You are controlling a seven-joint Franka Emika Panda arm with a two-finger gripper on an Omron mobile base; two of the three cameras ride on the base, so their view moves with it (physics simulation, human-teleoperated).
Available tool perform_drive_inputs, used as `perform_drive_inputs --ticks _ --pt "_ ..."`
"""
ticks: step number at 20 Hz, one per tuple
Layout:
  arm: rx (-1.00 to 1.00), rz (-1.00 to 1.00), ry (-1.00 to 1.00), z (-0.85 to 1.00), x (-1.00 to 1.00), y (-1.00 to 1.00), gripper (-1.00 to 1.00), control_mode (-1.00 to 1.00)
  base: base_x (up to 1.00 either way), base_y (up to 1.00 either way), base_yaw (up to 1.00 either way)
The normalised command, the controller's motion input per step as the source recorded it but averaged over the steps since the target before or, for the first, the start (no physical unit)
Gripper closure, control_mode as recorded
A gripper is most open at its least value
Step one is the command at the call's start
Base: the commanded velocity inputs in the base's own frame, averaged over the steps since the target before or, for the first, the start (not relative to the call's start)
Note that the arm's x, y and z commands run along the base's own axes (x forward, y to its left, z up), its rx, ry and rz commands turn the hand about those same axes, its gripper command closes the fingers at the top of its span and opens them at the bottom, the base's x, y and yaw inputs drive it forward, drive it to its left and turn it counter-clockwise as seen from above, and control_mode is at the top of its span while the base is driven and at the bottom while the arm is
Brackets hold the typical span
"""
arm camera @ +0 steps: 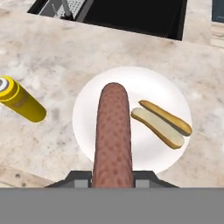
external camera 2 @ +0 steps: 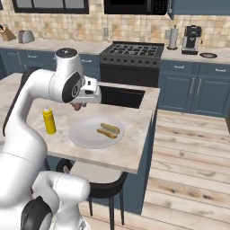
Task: Move the hot dog bun to the plate on the dining table and place the condiment next to that plate. Then navigate to the fridge and take the sausage and place it on the plate as well.
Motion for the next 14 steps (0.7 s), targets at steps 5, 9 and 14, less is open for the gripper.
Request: perform_drive_inputs --ticks 5,9,14 --pt "-0.03 0.0 0.0 -0.44 -0.03 0.0 1.0 -1.0 0.0 0.0 0.0" --pt "-0.1 0.0 0.12 -0.48 0.03 0.11 1.0 -1.0 0.0 0.0 0.0" --pt "-0.1 -0.04 0.13 -0.42 0.13 0.21 1.0 -1.0 0.0 0.0 0.0"
